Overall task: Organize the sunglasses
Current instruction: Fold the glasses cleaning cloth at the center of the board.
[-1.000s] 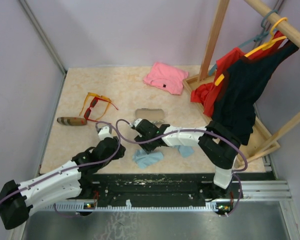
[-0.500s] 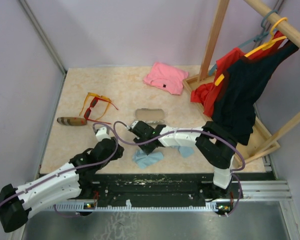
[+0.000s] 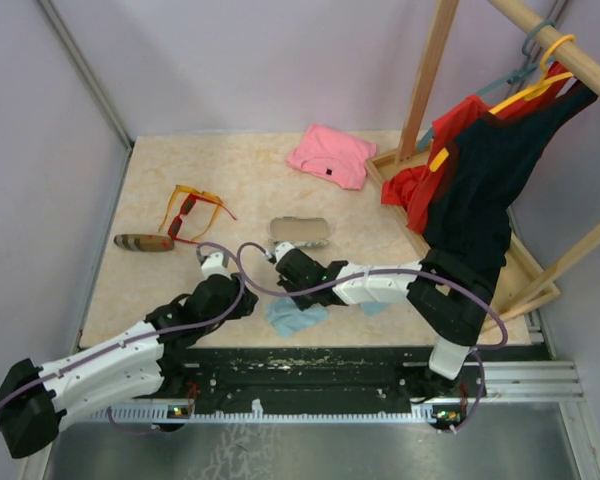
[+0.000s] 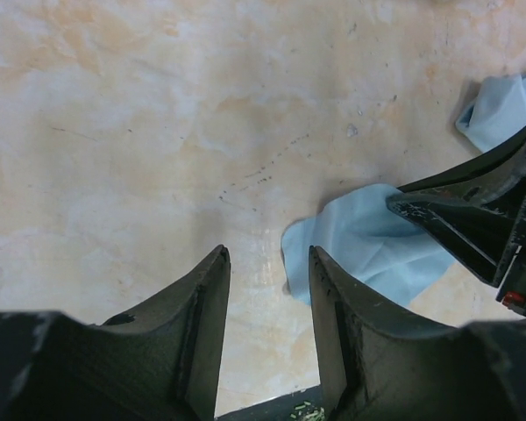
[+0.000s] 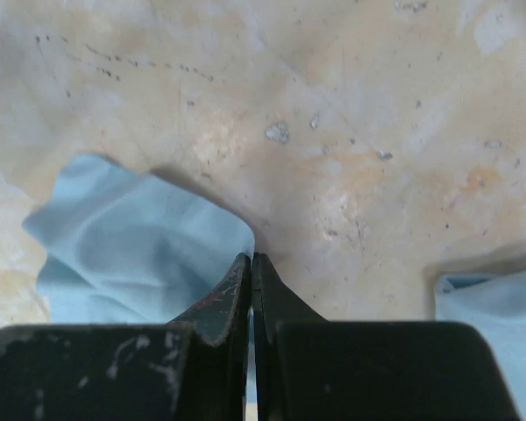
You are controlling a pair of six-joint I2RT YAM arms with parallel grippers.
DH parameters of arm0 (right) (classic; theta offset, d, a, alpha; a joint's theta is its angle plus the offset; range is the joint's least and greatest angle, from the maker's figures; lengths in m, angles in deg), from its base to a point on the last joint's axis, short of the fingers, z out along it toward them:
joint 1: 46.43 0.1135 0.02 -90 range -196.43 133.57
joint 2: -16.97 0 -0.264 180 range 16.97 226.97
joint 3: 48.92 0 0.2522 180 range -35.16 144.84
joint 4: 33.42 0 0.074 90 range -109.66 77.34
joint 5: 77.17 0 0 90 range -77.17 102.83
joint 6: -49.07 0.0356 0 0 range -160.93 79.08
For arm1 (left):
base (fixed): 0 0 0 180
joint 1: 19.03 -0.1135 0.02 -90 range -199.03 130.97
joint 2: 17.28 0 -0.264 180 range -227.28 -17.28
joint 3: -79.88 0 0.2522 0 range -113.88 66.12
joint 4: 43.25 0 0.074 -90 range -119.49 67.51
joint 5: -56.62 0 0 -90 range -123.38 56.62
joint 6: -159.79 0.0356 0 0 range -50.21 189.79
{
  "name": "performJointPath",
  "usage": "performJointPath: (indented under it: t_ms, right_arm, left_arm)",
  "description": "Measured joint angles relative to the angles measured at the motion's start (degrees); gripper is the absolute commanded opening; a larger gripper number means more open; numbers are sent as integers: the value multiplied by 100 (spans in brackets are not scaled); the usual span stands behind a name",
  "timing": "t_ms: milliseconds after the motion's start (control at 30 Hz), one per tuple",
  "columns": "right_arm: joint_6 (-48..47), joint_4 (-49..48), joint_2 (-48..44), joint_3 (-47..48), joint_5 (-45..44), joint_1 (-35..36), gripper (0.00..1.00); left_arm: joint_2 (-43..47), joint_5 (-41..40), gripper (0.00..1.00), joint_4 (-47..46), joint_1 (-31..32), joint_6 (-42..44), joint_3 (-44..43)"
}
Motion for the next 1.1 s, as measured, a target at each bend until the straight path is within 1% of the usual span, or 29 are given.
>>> performJointPath:
  t_ms: [133,300,500,700,900,1000,1100]
  right_arm:
    - [28,-466,-398,-584,-50,-2,0]
    - [-15,-673,-852,-1058,-9,-2,0]
    - [-81,-1040,-1534,-1600,155,-2,0]
    - [-9,-1025,-1565,-1620,-13,-2,0]
    - [223,-1049,-1464,-1620,-295,-44,0]
    - [348,-1209,-1464,-1641,-175,-197,0]
    - [446,-1537,-1464,-1742,184,-492,0]
  left_arm:
    - [-413,278,48,-339,-2,81,0]
    - [-852,555,48,-629,-111,149,-9]
    - [-940,883,48,-911,-385,190,-11]
    - [-1300,1307,48,-1266,-599,345,-31]
    - [-2197,1480,48,-1279,-675,664,-601]
    - [-2396,1517,49,-1309,-675,815,-778]
    - [-2496,1552,49,-1316,-684,925,-846]
